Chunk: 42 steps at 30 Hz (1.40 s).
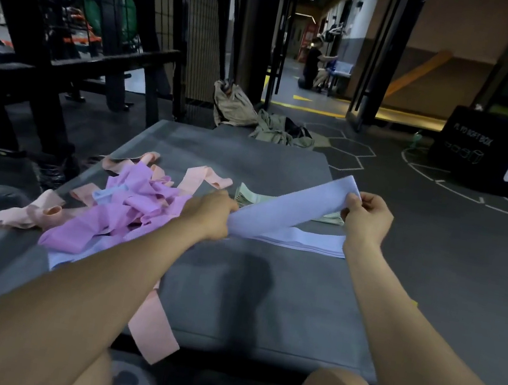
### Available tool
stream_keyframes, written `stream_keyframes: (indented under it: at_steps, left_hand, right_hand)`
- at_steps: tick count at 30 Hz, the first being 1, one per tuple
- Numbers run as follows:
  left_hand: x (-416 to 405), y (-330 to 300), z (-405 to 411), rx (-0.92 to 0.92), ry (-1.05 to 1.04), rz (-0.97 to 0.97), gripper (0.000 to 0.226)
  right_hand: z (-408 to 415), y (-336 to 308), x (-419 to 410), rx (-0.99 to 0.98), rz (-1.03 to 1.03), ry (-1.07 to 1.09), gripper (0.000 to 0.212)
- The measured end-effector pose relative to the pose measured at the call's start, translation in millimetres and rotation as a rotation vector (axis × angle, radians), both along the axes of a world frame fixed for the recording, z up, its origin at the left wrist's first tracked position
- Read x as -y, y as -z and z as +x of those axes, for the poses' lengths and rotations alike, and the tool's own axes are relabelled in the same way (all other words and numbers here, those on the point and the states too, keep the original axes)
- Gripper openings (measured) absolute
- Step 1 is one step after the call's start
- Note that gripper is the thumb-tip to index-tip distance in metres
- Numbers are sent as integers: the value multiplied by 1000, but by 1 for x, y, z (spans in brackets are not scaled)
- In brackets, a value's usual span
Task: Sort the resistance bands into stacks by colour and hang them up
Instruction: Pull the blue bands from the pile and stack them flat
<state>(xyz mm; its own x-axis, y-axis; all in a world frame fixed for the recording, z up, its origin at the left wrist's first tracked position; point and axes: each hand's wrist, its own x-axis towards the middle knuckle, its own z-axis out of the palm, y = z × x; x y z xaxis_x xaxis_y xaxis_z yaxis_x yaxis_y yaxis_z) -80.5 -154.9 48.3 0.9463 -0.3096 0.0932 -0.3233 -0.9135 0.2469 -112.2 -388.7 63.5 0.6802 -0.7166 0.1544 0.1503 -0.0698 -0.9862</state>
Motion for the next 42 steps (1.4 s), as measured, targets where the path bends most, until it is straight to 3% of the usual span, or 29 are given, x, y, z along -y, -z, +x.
stream_keyframes:
  at_steps: [1, 5, 8, 13, 16, 17, 21, 24, 26, 28, 29, 31, 33, 36, 42]
  left_hand:
    - [-1, 4, 2, 15, -47, -39, 9]
    - [-1, 15, 2, 29, -262, -266, 30]
    - [2, 24, -4, 91, -289, -359, 42]
    - [11, 32, -3, 106, -472, -693, 50]
    - [14, 40, 9, 59, -420, -963, 53]
    - [13, 43, 12, 64, -398, -981, 54]
    - [8, 48, 20, 132, -344, -759, 55]
    - [6, 49, 26, 93, -468, -806, 59]
    - [6, 54, 34, 68, -568, -863, 44]
    - [5, 58, 44, -16, -688, -1032, 29]
    - [6, 59, 47, -99, -721, -1209, 24]
    - [11, 57, 48, -307, -691, -1551, 23]
    - [12, 55, 46, -430, -633, -1717, 28]
    - [10, 51, 38, -565, -526, -1668, 26]
    - [-3, 50, 35, -716, -233, -1135, 17]
  right_hand:
    - [-2, 2, 4, -9, 11, 5, 17]
    - [-5, 12, 11, -35, 17, -3, 19]
    - [-3, 19, 8, -58, 70, -18, 15]
    - [1, 28, 4, -76, 130, -21, 10]
    - [5, 32, 6, -105, 147, 5, 10]
    - [6, 34, 8, -113, 160, 16, 9]
    - [9, 36, 17, -137, 178, 47, 13]
    - [9, 41, 18, -168, 176, 74, 10]
    - [10, 45, 17, -178, 182, 87, 9]
    - [11, 48, 16, -185, 196, 81, 8]
    - [12, 49, 17, -187, 195, 76, 7]
    - [12, 51, 20, -188, 193, 76, 7]
    - [12, 52, 26, -193, 198, 95, 8]
    - [11, 57, 36, -219, 197, 140, 12]
    - [10, 69, 55, -273, 213, 199, 18]
